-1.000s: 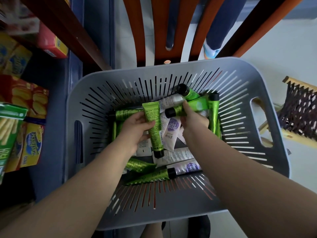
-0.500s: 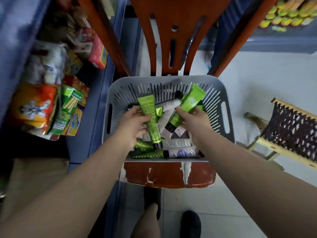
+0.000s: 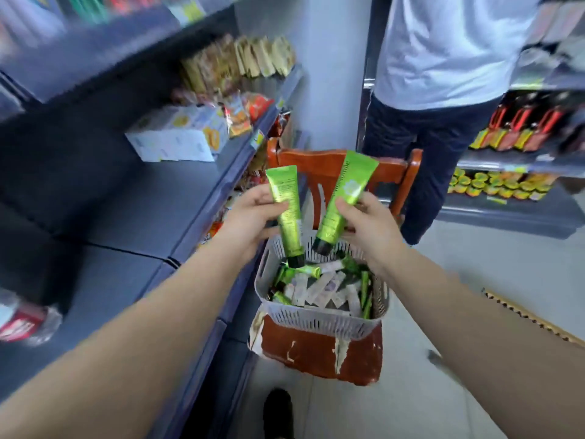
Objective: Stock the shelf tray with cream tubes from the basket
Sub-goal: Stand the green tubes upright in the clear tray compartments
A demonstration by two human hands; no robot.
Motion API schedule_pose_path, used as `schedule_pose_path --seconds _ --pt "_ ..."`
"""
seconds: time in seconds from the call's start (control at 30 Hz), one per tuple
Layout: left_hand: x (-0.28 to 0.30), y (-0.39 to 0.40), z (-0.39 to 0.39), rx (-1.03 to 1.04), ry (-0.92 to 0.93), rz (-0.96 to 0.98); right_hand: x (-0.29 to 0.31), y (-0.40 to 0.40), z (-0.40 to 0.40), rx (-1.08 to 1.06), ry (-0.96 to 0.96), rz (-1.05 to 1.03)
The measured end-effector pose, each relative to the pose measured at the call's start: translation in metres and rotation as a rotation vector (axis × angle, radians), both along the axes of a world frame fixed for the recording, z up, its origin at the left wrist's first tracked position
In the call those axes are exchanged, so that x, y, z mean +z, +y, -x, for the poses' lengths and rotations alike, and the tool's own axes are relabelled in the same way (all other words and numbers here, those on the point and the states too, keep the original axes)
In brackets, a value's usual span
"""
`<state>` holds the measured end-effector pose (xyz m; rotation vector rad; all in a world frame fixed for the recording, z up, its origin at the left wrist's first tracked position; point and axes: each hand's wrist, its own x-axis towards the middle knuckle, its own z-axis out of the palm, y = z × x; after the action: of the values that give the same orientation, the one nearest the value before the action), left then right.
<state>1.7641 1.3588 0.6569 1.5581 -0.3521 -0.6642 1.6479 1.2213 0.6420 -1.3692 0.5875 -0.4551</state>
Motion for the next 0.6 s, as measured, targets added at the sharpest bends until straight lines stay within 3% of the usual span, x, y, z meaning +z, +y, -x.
schedule_pose_path --seconds 0.1,0.33,0.6 --pt "0.059 0.022 0.013 0.044 -0.087 0.074 0.059 0.019 0.0 0.102 -0.078 0.099" --pt "0.179 0.099 0.019 0.138 -0.368 0.116 0.169 0.079 -0.02 0.297 -0.288 0.116" --pt "0.289 0.228 0.028 0.314 -0.596 0.105 0.272 0.19 -0.057 0.569 -0.517 0.164"
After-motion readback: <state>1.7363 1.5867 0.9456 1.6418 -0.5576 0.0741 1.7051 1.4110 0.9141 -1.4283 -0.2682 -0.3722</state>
